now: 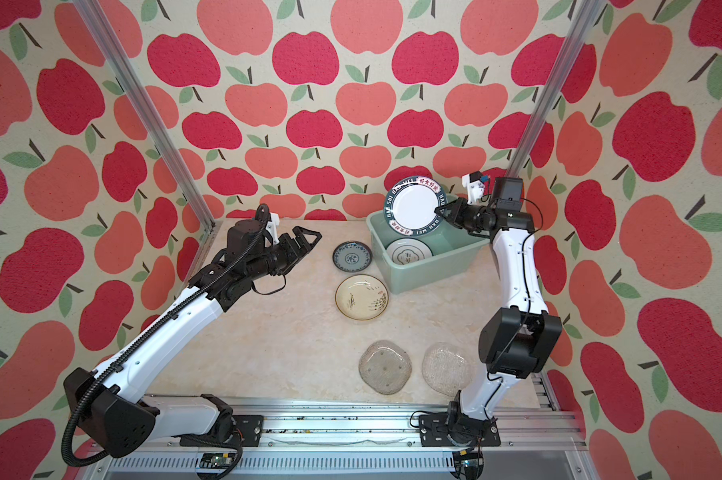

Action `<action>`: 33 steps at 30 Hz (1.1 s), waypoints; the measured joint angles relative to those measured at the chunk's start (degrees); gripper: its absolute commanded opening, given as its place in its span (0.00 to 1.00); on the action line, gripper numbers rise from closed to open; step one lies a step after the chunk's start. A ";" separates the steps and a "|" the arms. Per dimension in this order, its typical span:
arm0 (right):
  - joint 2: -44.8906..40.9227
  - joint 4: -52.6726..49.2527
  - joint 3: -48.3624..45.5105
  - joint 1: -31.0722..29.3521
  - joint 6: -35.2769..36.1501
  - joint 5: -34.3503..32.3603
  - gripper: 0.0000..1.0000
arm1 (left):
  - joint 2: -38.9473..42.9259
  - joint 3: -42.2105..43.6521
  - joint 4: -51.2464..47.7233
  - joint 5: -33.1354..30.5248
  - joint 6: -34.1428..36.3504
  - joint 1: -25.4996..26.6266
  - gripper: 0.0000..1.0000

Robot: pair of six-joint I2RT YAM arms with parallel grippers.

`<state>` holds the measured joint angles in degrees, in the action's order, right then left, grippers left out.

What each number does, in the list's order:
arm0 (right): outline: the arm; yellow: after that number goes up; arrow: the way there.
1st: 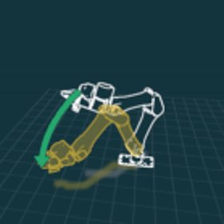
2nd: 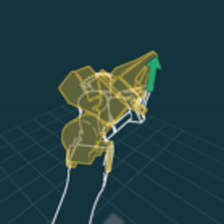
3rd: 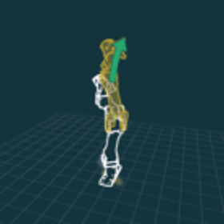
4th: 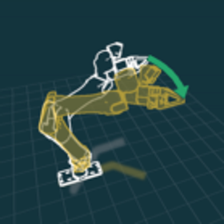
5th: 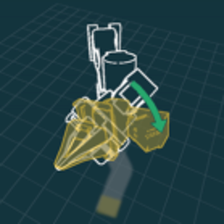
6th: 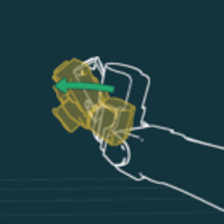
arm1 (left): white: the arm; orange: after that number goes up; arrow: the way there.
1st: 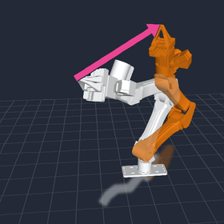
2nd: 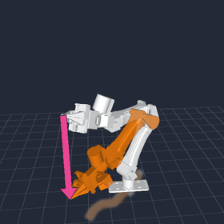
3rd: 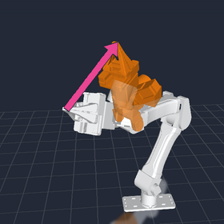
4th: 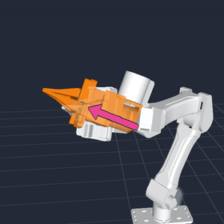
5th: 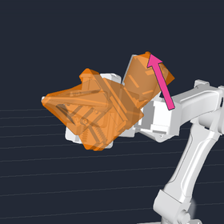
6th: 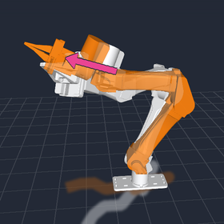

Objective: Place the plates into the plastic bin on the countertop
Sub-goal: 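Carry the plate into the bin with right gripper while left arm draws back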

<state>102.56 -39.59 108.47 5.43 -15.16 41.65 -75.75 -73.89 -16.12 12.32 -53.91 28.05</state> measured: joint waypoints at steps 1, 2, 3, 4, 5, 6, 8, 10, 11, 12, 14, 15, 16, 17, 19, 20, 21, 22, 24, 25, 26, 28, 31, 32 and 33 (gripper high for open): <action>1.81 -2.32 2.58 0.04 3.04 -2.03 0.00 | -0.44 -0.07 -0.02 -0.17 0.11 -0.39 0.98; 3.69 -4.22 4.85 -0.07 5.86 -3.78 0.00 | -1.09 -0.33 -0.20 -0.37 0.46 -0.76 0.98; 5.84 -6.43 7.37 -0.17 8.74 -5.68 0.00 | -2.27 -0.94 -0.46 -0.37 0.76 -1.11 0.98; 7.89 -8.15 9.40 -0.17 11.34 -7.41 0.00 | -3.78 -1.77 -0.76 -0.35 0.92 -1.33 0.98; 9.68 -9.62 10.91 -0.26 13.49 -8.81 0.00 | -5.27 -2.64 -1.09 -0.28 1.05 -1.46 0.98; 11.54 -10.97 12.17 -0.31 15.52 -10.10 0.00 | -7.19 -3.91 -1.60 0.00 1.14 -1.62 0.98; 14.75 -13.35 13.94 -0.44 18.53 -11.76 0.00 | -11.02 -6.62 -2.40 0.42 1.49 -1.70 0.98; 18.03 -15.26 15.37 -0.48 21.07 -12.96 0.00 | -14.93 -9.79 -3.69 1.07 2.01 -1.70 0.98; 19.15 -15.82 15.67 -0.50 21.86 -13.25 0.00 | -16.44 -11.02 -4.09 1.36 2.27 -1.70 0.98; 20.55 -16.55 16.04 -0.57 22.77 -13.53 0.00 | -17.81 -12.20 -4.76 1.73 2.43 -1.70 0.98; 22.93 -17.70 16.81 -0.81 24.20 -13.70 0.00 | -20.13 -14.29 -5.53 2.36 2.45 -1.70 0.98; 24.20 -18.29 17.51 -0.96 24.83 -13.73 0.00 | -20.98 -14.99 -5.75 2.71 2.45 -1.70 0.98; 25.33 -18.75 18.27 -1.14 25.27 -13.73 0.00 | -21.81 -15.72 -6.08 3.08 2.45 -1.70 0.98; 26.27 -19.02 18.95 -1.31 25.64 -13.70 0.00 | -22.40 -16.28 -6.45 3.30 2.45 -1.70 0.98; 28.06 -19.23 20.24 -1.75 26.08 -13.53 0.00 | -23.76 -17.86 -7.39 3.67 2.45 -1.68 0.98; 28.72 -19.32 20.68 -1.95 26.14 -13.51 0.00 | -24.15 -18.36 -7.74 3.80 2.45 -1.68 0.98; 29.44 -19.39 21.18 -2.10 26.27 -13.51 0.00 | -24.52 -18.93 -8.20 3.89 2.45 -1.60 0.98; 30.01 -19.52 21.66 -2.34 26.27 -13.49 0.00 | -24.90 -19.54 -8.76 4.04 2.47 -1.57 0.98; 31.30 -19.56 22.45 -2.69 26.25 -13.44 0.00 | -25.53 -20.85 -9.51 4.20 2.51 -1.57 0.99; 31.89 -19.58 22.75 -2.82 26.23 -13.46 0.00 | -25.75 -21.55 -9.86 4.24 2.62 -1.57 0.99; 32.35 -19.61 22.86 -2.89 26.21 -13.55 0.00 | -25.83 -21.92 -10.03 4.24 2.64 -1.57 0.99; 33.24 -19.71 23.04 -3.08 25.79 -13.05 0.00 | -25.86 -22.45 -10.58 4.24 2.64 -1.57 0.99; 33.55 -19.96 23.43 -3.10 25.35 -12.68 0.03 | -25.90 -22.51 -11.15 4.24 2.64 -1.42 1.00; 33.55 -20.00 23.52 -3.17 25.27 -12.72 0.03 | -25.94 -22.51 -11.28 4.24 2.67 -1.40 1.00; 33.59 -20.09 23.65 -3.19 25.16 -12.90 0.05 | -25.97 -22.51 -11.43 4.24 2.80 -1.31 1.00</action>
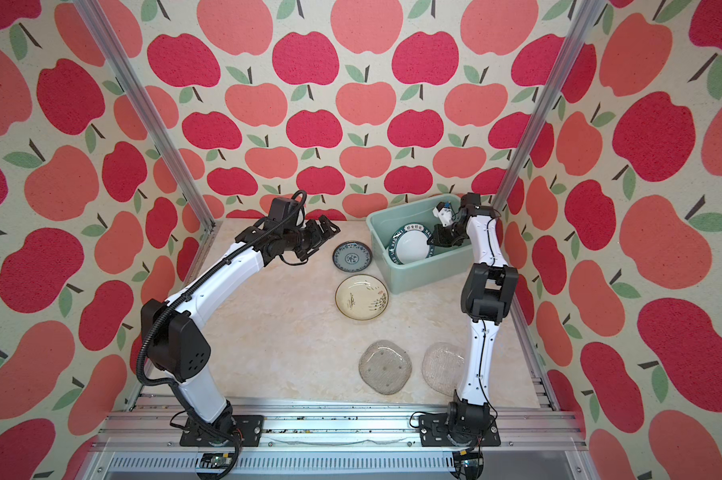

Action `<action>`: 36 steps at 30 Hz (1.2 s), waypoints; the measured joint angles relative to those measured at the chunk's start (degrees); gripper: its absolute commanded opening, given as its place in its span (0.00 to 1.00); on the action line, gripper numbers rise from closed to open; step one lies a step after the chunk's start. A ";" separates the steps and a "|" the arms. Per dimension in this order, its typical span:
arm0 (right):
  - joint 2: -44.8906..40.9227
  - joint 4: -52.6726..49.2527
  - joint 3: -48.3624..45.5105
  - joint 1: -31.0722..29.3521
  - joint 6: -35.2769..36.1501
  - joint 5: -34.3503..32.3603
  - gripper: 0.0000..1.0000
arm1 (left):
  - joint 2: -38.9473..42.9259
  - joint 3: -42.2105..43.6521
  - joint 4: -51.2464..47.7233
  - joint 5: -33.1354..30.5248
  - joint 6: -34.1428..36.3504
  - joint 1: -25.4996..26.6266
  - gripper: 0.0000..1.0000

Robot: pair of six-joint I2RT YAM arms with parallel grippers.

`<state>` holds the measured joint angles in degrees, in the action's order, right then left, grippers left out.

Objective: Place the plates into the plastic bin on the countertop
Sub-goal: 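Carry the plate into the bin with right gripper while left arm draws back, then open the right gripper and raise it out of the bin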

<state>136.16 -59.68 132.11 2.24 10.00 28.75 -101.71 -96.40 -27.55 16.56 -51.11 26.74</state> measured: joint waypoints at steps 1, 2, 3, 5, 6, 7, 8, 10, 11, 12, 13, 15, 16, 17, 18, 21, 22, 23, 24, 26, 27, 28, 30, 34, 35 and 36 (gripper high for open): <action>0.02 0.02 0.02 0.00 -0.02 -0.04 0.07 | 0.00 0.00 -0.13 0.00 0.11 0.09 1.00; 0.09 0.00 0.11 -0.09 -0.11 -0.20 0.12 | 0.00 0.00 -0.13 0.00 0.24 0.17 1.00; 0.15 0.00 0.13 -0.13 -0.39 -0.33 0.13 | 0.00 0.00 -0.13 0.02 0.31 0.20 1.00; 0.46 0.04 0.22 -0.26 -0.46 -1.57 0.15 | 0.00 0.00 -0.13 0.20 0.72 0.33 1.00; 0.79 0.02 0.22 -0.28 -0.57 -2.25 0.15 | 0.00 0.00 -0.13 0.37 0.76 0.37 1.00; 1.14 0.02 0.22 -0.37 -0.66 -2.69 0.16 | 0.00 0.00 -0.13 0.46 0.94 0.39 1.00; 1.62 0.02 0.22 -0.37 -0.68 -3.13 0.16 | 0.00 0.00 -0.13 0.46 1.03 0.44 1.00; 2.45 0.02 0.22 -0.37 -0.94 -3.58 0.16 | 0.00 0.00 -0.17 0.46 1.14 0.48 1.00; 2.75 0.02 0.22 -0.37 -1.27 -3.52 0.16 | 0.00 0.00 -0.17 0.46 1.14 0.48 1.00; 2.84 0.00 0.22 -0.37 -1.49 -3.45 0.17 | 0.00 0.00 -0.17 0.46 1.14 0.48 1.00; 2.84 0.00 0.22 -0.39 -1.51 -3.50 0.17 | 0.00 0.00 -0.17 0.48 1.14 0.48 1.00; 2.84 0.04 0.33 -0.61 -1.51 -4.28 0.19 | -0.04 0.00 -0.20 0.50 1.14 0.48 1.00; 2.89 0.00 0.31 -0.72 -1.53 -4.74 0.20 | -0.04 0.00 -0.17 0.55 1.14 0.48 1.00; 2.97 0.00 0.33 -0.81 -1.53 -5.09 0.21 | -0.11 0.00 -0.20 0.63 1.14 0.48 1.00; 3.08 0.02 0.33 -0.98 -1.53 -5.64 0.23 | -0.22 0.00 -0.26 0.70 1.14 0.48 1.00; 3.76 0.00 0.31 -1.27 -1.51 -7.13 0.26 | -0.66 0.00 -0.55 0.87 1.14 0.48 1.00; 4.02 0.00 0.31 -1.36 -1.51 -7.37 0.26 | -0.79 0.00 -0.57 0.87 1.14 0.48 1.00; 4.33 0.00 0.31 -1.42 -1.51 -7.78 0.26 | -1.03 0.00 -0.61 0.87 1.14 0.48 1.00; 4.57 0.00 0.31 -1.51 -1.51 -8.04 0.27 | -1.20 0.00 -0.63 0.87 1.14 0.48 1.00; 4.96 0.00 0.31 -1.55 -1.51 -8.55 0.29 | -1.49 0.00 -0.85 0.87 1.11 0.48 1.00; 5.11 0.00 0.31 -1.73 -1.51 -8.72 0.30 | -1.57 0.00 -0.98 0.87 1.11 0.48 1.00; 5.22 0.00 0.31 -1.75 -1.51 -8.92 0.31 | -1.60 0.00 -1.01 0.87 1.11 0.50 1.00; 5.42 0.00 0.31 -1.88 -1.49 -9.25 0.34 | -1.60 0.00 -1.01 0.87 1.14 0.61 1.00; 5.42 0.00 0.33 -2.27 -1.29 -9.62 0.41 | -1.60 0.00 -1.05 0.87 1.31 0.74 1.00; 5.42 0.00 0.31 -2.43 -1.25 -9.75 0.43 | -1.60 0.02 -1.07 0.87 1.36 0.74 1.00; 5.42 0.00 0.31 -2.51 -1.20 -9.90 0.46 | -1.60 0.02 -1.11 0.87 1.42 0.76 1.00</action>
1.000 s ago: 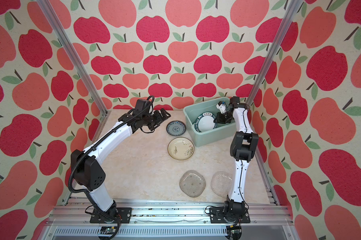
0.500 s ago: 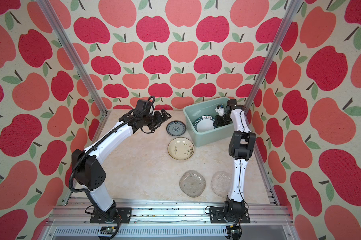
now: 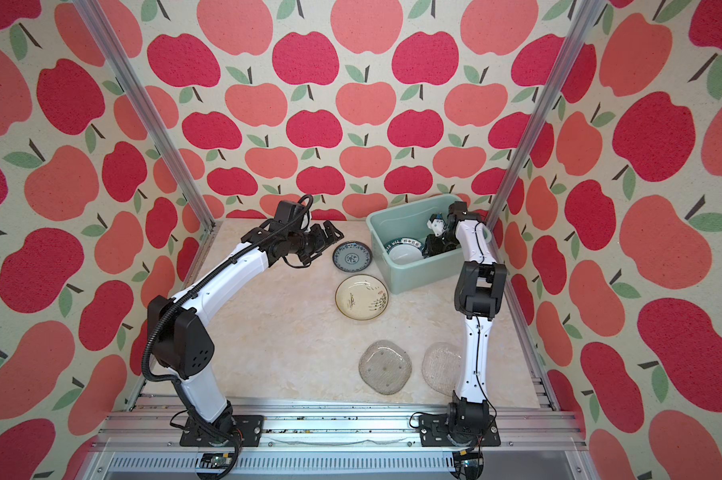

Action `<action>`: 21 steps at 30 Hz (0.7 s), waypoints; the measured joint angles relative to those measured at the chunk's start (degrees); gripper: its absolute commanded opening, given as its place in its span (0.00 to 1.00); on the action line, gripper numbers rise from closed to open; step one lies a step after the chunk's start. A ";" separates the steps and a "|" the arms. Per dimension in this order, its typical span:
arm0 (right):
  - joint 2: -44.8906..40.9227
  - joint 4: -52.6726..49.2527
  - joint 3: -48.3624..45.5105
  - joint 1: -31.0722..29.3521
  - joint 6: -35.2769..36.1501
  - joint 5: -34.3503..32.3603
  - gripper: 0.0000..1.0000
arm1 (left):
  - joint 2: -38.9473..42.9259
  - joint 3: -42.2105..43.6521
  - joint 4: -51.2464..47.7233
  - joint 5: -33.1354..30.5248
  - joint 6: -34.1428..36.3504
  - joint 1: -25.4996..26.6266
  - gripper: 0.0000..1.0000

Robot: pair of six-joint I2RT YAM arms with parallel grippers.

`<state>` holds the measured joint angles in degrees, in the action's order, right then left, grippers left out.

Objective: Place the plates into the plastic bin on the countertop
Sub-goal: 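Open the right gripper and raise it out of the bin, then push the beige bird-painted plate with the left gripper while right gripper reaches its edge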

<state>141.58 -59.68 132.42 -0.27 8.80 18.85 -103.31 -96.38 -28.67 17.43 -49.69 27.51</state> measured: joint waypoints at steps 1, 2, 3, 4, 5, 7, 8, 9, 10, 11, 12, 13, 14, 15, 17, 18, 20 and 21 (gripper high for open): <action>0.00 -0.02 0.02 -0.11 0.02 -0.20 0.50 | 0.00 0.00 -0.15 0.00 0.17 0.00 1.00; -0.02 -0.07 0.02 -0.17 -0.09 -0.42 0.53 | 0.00 0.00 -0.52 -0.02 0.35 0.09 1.00; -0.02 -0.26 0.13 -0.28 -0.24 -0.85 0.56 | 0.00 0.00 -1.01 -0.04 0.72 0.11 1.00; -0.04 -0.48 0.24 -0.39 -0.42 -1.11 0.58 | 0.00 0.00 -1.66 -0.04 1.22 0.15 1.00; -0.22 -0.66 0.37 -0.48 -0.68 -1.49 0.60 | 0.00 0.00 -2.40 -0.04 1.62 0.26 1.00; -0.94 -0.92 0.42 -0.68 -1.25 -1.99 0.64 | 0.00 0.00 -3.91 -0.11 2.64 0.50 1.00; -1.64 -1.11 0.44 -0.85 -1.62 -2.45 0.66 | 0.00 0.00 -4.98 -0.28 3.15 0.72 0.99; -2.51 -1.36 0.44 -0.87 -1.88 -2.73 0.70 | 0.00 0.00 -6.19 -0.52 3.65 1.03 0.99; -3.43 -1.55 0.44 -1.03 -2.21 -3.10 0.70 | 0.00 0.00 -7.30 -0.74 4.15 1.33 0.99; -4.50 -1.70 0.44 -1.14 -2.67 -3.52 0.71 | 0.00 0.00 -8.61 -1.14 4.46 1.68 0.99; -5.84 -1.84 0.44 -1.25 -2.99 -3.91 0.71 | 0.02 0.00 -10.01 -1.38 4.72 2.01 0.99; -7.23 -1.97 0.50 -1.44 -3.30 -4.26 0.71 | 0.02 0.02 -11.08 -1.64 4.90 2.34 0.99; -8.61 -2.19 0.63 -1.62 -3.58 -4.81 0.71 | 0.02 0.02 -12.33 -1.90 5.22 2.67 1.00; -10.10 -2.67 1.05 -1.86 -3.85 -5.44 0.71 | 0.02 0.07 -13.66 -2.08 5.53 3.02 1.00; -12.39 -4.07 2.73 -2.40 -4.42 -6.99 0.71 | 0.02 0.26 -15.96 -2.56 5.77 3.72 1.00; -13.64 -4.94 3.76 -2.78 -4.59 -7.85 0.71 | 0.02 0.50 -17.00 -2.69 5.77 4.09 0.99; -16.20 -6.43 4.79 -3.58 -5.27 -9.27 0.70 | 0.02 1.20 -18.78 -3.10 5.75 4.83 0.99; -17.73 -7.13 4.85 -4.04 -5.79 -9.84 0.70 | 0.02 1.66 -19.34 -3.19 5.75 5.18 0.98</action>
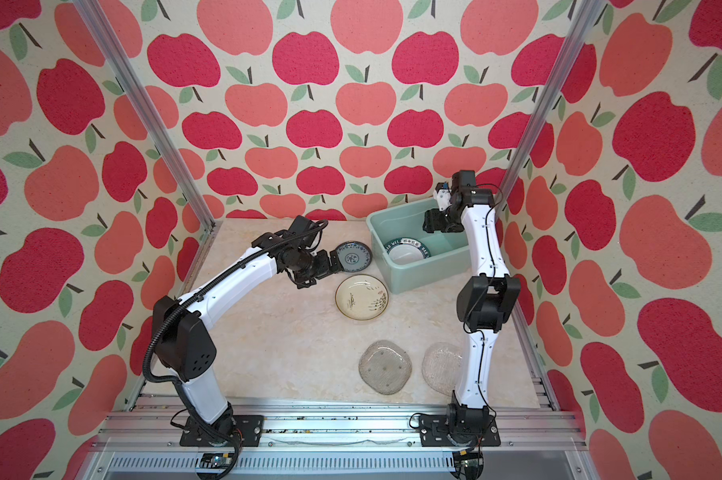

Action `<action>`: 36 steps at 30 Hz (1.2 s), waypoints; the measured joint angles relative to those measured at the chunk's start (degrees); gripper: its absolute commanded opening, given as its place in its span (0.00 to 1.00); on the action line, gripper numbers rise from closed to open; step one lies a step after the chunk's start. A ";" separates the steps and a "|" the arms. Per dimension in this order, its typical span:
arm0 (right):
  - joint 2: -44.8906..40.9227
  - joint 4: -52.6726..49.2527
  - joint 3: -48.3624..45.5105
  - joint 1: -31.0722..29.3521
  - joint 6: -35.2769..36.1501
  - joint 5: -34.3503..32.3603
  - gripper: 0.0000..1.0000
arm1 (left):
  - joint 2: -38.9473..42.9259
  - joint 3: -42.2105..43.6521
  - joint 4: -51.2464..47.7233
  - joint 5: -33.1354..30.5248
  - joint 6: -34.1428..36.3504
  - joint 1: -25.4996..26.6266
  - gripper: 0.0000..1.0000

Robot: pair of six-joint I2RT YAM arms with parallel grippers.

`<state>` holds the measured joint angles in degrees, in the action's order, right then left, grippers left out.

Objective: Place the plates into the plastic bin on the countertop
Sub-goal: 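Push the beige bird-painted plate with the left gripper while right gripper reaches its edge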

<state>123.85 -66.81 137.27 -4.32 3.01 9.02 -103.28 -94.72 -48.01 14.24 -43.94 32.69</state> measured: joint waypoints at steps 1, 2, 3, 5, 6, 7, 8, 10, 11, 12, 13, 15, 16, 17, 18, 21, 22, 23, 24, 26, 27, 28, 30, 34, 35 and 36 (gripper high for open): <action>-2.03 -0.42 -0.50 -0.55 -0.74 -0.50 0.70 | 0.00 0.59 -0.44 -0.26 0.02 0.46 0.98; -4.90 -0.09 -2.47 -1.09 -1.70 -0.66 0.70 | 0.00 1.25 -0.57 -0.35 0.13 1.01 0.98; -7.80 0.46 -5.09 -1.60 -2.69 -0.63 0.70 | 0.00 1.81 -0.50 -0.42 0.26 1.44 0.98; -16.90 3.13 -14.56 -2.93 -5.46 -0.31 0.70 | 0.00 2.93 -0.42 -0.55 1.14 2.47 0.97; -21.31 4.90 -19.39 -3.52 -6.82 0.04 0.69 | 0.00 3.30 -0.37 -0.59 1.57 2.86 0.97; -26.84 7.43 -25.57 -4.26 -8.76 0.55 0.69 | -0.02 3.63 -0.33 -0.76 2.08 3.28 0.97; -31.98 9.79 -31.15 -4.92 -10.64 1.22 0.69 | -0.02 3.76 -0.31 -0.98 2.78 3.61 0.97; -42.40 15.19 -42.49 -5.92 -14.91 2.86 0.69 | -0.11 3.76 -0.15 -1.79 3.93 3.89 0.97; -47.76 17.92 -48.26 -6.21 -17.42 3.65 0.69 | -0.15 3.78 -0.07 -2.10 4.68 3.91 0.97; -52.02 20.09 -52.68 -6.34 -19.52 4.26 0.69 | -0.24 3.78 0.00 -2.49 5.42 3.89 0.97; -56.92 23.06 -58.14 -6.75 -22.08 5.01 0.69 | -0.35 3.78 0.09 -2.95 6.38 3.80 0.97; -64.41 27.41 -67.21 -7.69 -26.84 6.23 0.69 | -0.66 3.78 0.31 -3.30 8.37 3.56 0.97; -67.28 29.24 -71.19 -8.22 -29.29 6.84 0.69 | -0.87 3.78 0.48 -3.32 9.64 3.34 0.97; -69.61 31.17 -75.17 -8.72 -31.91 7.56 0.68 | -1.14 3.78 0.72 -3.28 10.97 3.06 0.97; -71.28 32.89 -78.53 -9.14 -34.21 8.26 0.67 | -1.44 3.78 0.92 -3.26 12.04 2.78 0.97; -73.70 39.60 -89.18 -9.77 -43.04 10.16 0.65 | -2.67 3.78 1.95 -2.67 15.43 1.46 0.98; -73.70 42.14 -92.52 -10.05 -46.27 10.21 0.65 | -3.19 3.78 2.54 -2.16 16.57 0.87 0.98; -73.18 44.57 -95.73 -10.38 -49.40 10.14 0.65 | -3.67 3.78 3.26 -1.55 17.25 0.24 0.98; -72.78 46.07 -98.01 -10.67 -51.58 10.10 0.65 | -4.13 3.82 4.04 -0.92 18.01 -0.39 0.98; -71.71 49.07 -101.90 -11.61 -56.43 9.62 0.66 | -5.29 3.87 5.66 1.03 18.78 -2.03 0.97; -71.06 50.31 -102.90 -11.98 -58.23 9.46 0.66 | -5.79 3.87 6.40 1.84 19.08 -2.71 0.97; -70.20 52.24 -103.82 -12.46 -60.19 9.27 0.66 | -6.58 3.87 7.30 2.84 19.45 -3.50 0.97; -68.17 56.15 -105.04 -13.57 -63.32 8.52 0.66 | -8.33 3.85 8.87 4.59 19.54 -4.76 0.97; -62.93 63.39 -106.81 -16.55 -68.02 6.84 0.67 | -12.17 3.26 10.73 7.32 19.69 -5.70 0.96; -61.24 65.51 -107.27 -17.38 -69.26 6.49 0.67 | -13.18 3.02 11.28 8.09 19.69 -5.68 0.96; -59.54 67.49 -107.73 -18.12 -70.38 6.08 0.67 | -14.01 2.84 11.65 8.83 19.69 -5.68 0.96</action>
<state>64.31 0.69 29.54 -22.44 -67.37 15.09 -117.30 -91.88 -36.36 23.07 -24.25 27.00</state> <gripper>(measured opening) 0.667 0.964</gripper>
